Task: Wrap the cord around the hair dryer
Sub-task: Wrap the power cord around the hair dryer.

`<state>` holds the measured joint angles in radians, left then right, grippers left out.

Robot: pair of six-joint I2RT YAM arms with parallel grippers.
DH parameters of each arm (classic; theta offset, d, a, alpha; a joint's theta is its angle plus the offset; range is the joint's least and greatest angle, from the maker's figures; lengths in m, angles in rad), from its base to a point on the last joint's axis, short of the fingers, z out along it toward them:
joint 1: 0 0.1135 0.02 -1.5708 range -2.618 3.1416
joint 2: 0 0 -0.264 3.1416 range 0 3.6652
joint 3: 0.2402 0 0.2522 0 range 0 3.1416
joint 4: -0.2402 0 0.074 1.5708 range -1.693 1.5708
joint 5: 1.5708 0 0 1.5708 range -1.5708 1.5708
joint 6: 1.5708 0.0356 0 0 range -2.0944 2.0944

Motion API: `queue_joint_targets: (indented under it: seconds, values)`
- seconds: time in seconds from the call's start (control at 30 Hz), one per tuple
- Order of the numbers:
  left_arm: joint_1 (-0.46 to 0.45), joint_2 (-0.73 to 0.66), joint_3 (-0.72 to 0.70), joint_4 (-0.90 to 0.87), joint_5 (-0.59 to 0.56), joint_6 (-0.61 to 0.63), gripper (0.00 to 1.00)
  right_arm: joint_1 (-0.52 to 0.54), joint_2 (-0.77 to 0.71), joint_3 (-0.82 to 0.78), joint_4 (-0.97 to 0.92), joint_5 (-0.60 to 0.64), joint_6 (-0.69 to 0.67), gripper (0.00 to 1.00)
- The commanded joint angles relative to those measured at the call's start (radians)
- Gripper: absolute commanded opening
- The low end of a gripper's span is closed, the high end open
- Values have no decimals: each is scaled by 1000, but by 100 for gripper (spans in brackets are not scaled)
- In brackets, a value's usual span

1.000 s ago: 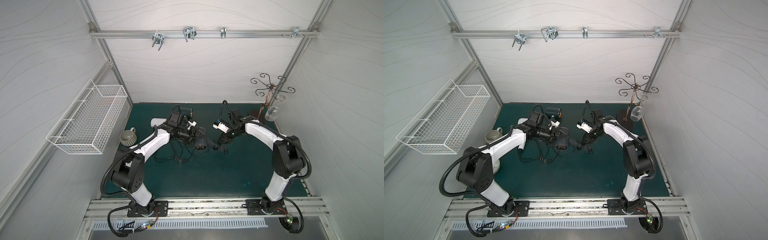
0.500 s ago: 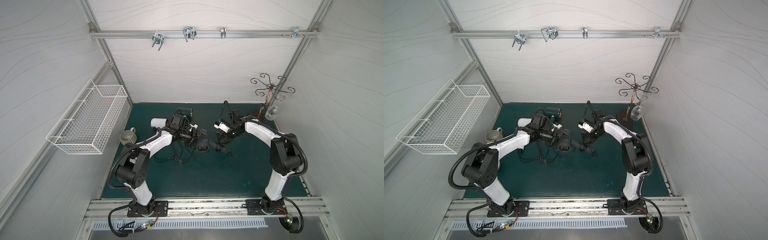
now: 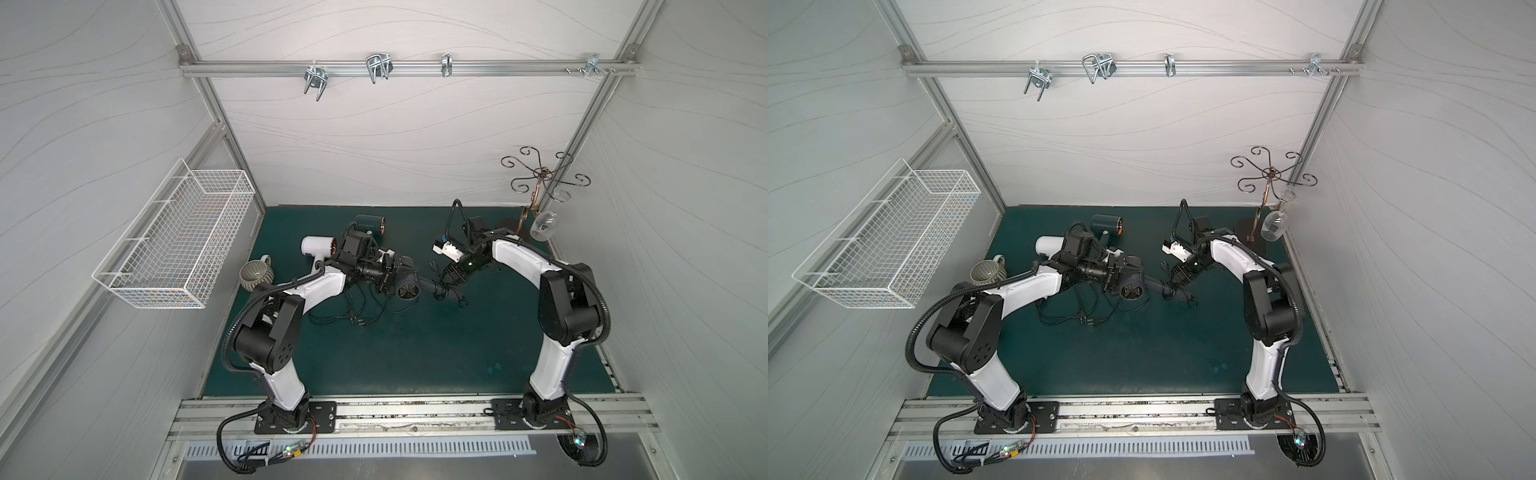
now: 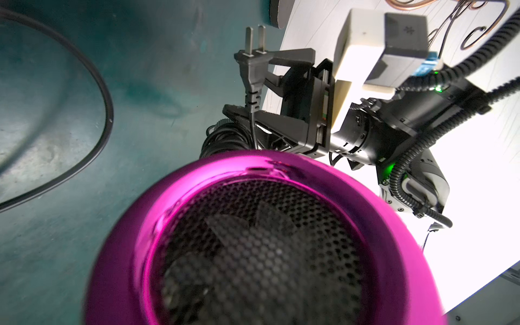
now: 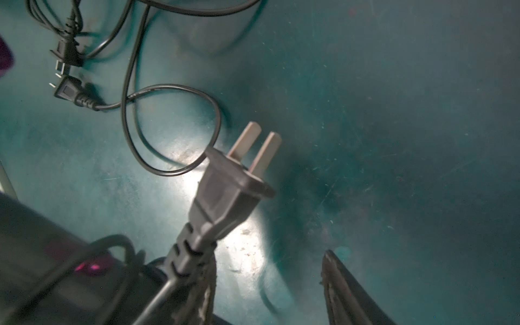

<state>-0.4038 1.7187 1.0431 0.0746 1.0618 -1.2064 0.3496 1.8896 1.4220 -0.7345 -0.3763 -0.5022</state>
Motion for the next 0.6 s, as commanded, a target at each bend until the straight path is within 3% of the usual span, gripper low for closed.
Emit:
queue_joint_targets:
  seconds: [0.0,0.57]
  values:
    - [4,1,-2,143,32,-78,0,-15,26,22,-34,-19,5,60]
    - [3,48,-40,380,31,-246,0,-70,42,42,-57,-45,45,62]
